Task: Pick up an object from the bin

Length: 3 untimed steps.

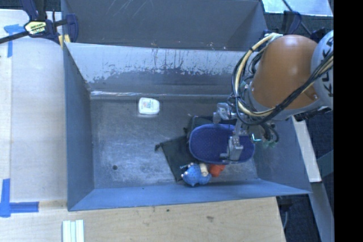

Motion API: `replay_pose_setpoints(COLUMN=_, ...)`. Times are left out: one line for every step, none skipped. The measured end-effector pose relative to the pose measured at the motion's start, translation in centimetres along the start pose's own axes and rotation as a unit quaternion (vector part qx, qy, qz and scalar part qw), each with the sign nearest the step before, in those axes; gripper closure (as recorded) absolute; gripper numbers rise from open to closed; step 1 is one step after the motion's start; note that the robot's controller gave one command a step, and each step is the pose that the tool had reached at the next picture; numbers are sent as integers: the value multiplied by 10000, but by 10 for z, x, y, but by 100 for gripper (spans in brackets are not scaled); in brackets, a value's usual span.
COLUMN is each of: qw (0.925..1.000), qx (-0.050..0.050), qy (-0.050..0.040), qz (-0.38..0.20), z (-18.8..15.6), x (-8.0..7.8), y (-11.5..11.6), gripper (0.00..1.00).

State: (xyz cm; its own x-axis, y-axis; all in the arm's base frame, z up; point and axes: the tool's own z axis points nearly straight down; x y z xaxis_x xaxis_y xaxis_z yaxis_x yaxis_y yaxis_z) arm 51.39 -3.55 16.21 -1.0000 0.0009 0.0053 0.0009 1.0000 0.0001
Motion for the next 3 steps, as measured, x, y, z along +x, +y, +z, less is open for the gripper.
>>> replay_pose_setpoints(qw=9990, qx=10, qy=-130, qz=431, z=69, x=-33, y=7, gripper=0)
replay_pose_setpoints(qw=9989, qx=13, qy=-167, qz=429, z=69, x=-36, y=6, gripper=100)
replay_pose_setpoints(qw=9997, qx=0, qy=-86, qz=248, z=-54, x=-24, y=25, gripper=100)
